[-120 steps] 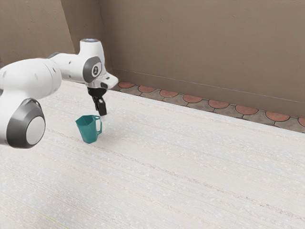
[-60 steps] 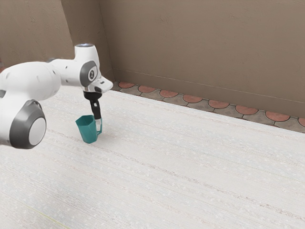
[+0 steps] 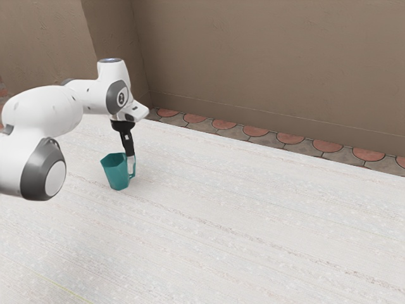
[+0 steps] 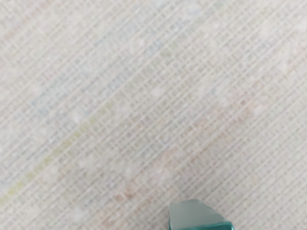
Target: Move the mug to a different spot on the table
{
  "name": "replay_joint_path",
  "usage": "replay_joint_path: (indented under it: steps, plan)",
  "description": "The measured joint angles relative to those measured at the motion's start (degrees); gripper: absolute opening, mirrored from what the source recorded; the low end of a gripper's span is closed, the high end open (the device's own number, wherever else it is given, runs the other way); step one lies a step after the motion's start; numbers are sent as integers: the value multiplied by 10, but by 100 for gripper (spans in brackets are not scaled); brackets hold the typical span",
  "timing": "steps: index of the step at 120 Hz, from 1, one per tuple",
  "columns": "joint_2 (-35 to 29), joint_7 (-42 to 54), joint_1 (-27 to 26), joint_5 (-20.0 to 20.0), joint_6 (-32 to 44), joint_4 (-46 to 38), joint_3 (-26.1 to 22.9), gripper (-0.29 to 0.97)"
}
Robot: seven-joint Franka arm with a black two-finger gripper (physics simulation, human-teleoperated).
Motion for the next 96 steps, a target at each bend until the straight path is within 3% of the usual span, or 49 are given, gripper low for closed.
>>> replay_joint_path:
  steps: [25, 74, 96]
  plan:
    - [5, -5, 1, -22, -8, -1, 2, 68]
    - [16, -15, 4, -26, -9, -6, 2, 68]
    - [16, -18, 4, -22, -9, -5, 2, 36]
